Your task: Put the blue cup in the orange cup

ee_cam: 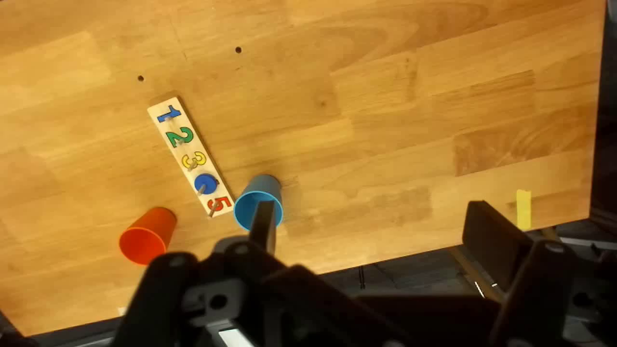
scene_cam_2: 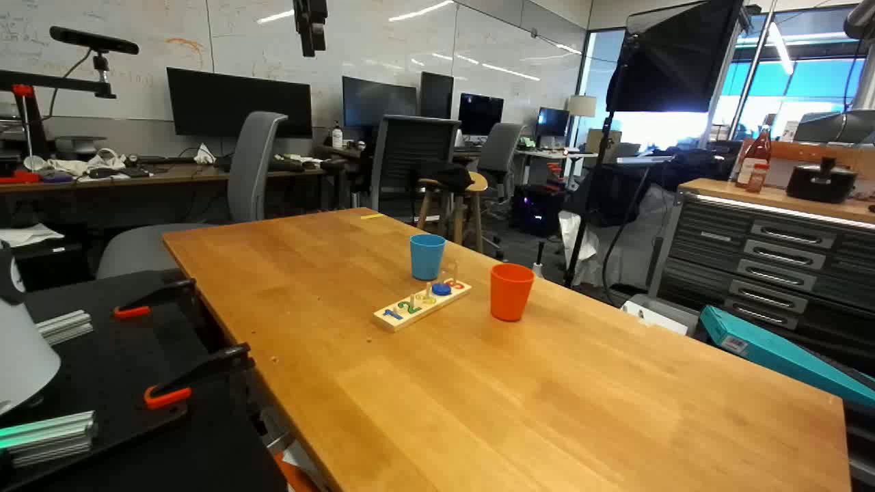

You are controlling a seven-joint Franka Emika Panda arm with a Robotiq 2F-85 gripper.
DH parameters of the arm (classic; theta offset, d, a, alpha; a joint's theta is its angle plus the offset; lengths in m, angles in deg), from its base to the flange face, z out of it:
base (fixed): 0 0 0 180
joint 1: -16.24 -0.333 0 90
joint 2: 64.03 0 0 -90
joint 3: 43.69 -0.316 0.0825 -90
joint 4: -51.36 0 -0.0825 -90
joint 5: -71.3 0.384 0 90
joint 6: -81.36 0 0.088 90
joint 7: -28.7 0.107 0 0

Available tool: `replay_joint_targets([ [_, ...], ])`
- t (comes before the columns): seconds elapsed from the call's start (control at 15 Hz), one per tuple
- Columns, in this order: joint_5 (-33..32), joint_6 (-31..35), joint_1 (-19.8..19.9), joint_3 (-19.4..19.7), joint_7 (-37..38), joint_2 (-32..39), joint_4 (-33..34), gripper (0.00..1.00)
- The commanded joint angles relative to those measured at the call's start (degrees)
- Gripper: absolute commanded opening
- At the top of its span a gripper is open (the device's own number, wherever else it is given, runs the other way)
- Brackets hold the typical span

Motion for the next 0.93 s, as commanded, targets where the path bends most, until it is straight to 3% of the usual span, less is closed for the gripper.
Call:
replay_joint_targets([
  [0.0, -0.57, -0.10, -1.76, 1.52, 0.45, 0.20, 0.31, 1.00],
  [0.27, -0.56, -0.44, -1.83, 1.69, -0.17, 1.64, 1.70, 1.00],
  [0.53, -1.68, -3.10, -0.28, 2.77, 3.35, 14.47, 12.62, 1.00],
  [0.87, -2.91, -4.16, -2.09, 8.02, 7.15, 29.84, 25.16, 1.00],
])
